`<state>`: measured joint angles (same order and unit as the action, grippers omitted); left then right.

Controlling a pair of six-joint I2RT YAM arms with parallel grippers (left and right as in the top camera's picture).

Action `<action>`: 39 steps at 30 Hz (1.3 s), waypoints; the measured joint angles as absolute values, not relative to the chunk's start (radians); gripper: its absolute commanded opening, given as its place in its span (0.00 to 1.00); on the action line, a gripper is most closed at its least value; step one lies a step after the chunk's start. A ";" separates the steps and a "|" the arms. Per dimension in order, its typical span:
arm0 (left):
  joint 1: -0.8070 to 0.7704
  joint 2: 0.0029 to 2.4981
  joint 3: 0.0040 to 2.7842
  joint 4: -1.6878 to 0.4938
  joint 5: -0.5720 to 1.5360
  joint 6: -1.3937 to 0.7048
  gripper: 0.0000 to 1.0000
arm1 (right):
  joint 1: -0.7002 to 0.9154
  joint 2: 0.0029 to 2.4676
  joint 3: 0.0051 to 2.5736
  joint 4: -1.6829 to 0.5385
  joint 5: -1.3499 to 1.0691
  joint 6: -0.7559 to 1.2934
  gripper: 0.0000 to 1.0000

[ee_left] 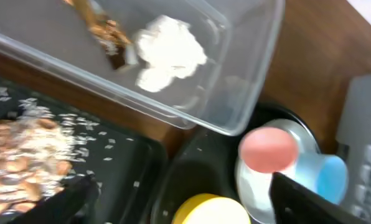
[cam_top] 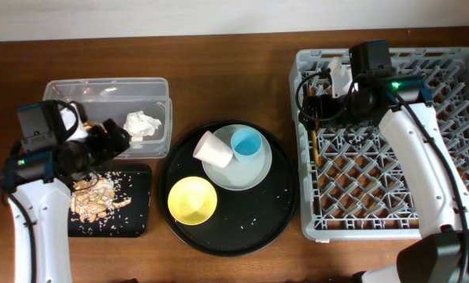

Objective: Sort waste into correct bins and load items into the dishwasher rack
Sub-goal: 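Reach the left gripper to the pink cup and grasp it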

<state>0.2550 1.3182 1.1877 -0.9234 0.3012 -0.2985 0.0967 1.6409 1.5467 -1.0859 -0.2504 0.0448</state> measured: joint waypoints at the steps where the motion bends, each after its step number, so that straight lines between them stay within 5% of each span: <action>1: 0.217 1.318 1.188 -0.923 0.328 -0.281 0.81 | 0.097 1.641 1.547 -1.086 -0.250 0.045 0.98; 7: -0.253 1.334 1.188 -0.870 0.396 0.093 0.86 | 0.097 1.641 1.547 -1.086 -0.253 0.045 0.98; 10: -0.315 1.414 1.189 -0.790 0.356 0.141 0.86 | 0.097 1.641 1.547 -1.087 -0.253 0.046 0.98; 18: -0.324 1.649 1.189 -0.661 0.272 0.273 0.80 | 0.097 1.641 1.547 -1.087 -0.253 0.045 0.98; 23: -0.239 1.728 1.189 -0.665 0.393 0.364 0.73 | 0.097 1.641 1.547 -1.086 -0.253 0.045 0.98; 29: -0.180 1.739 1.189 -0.689 0.597 0.454 0.73 | 0.097 1.641 1.547 -1.086 -0.253 0.046 0.98; 39: -0.181 1.785 1.192 -0.834 0.622 0.472 0.75 | 0.097 1.641 1.547 -1.086 -0.253 0.045 0.98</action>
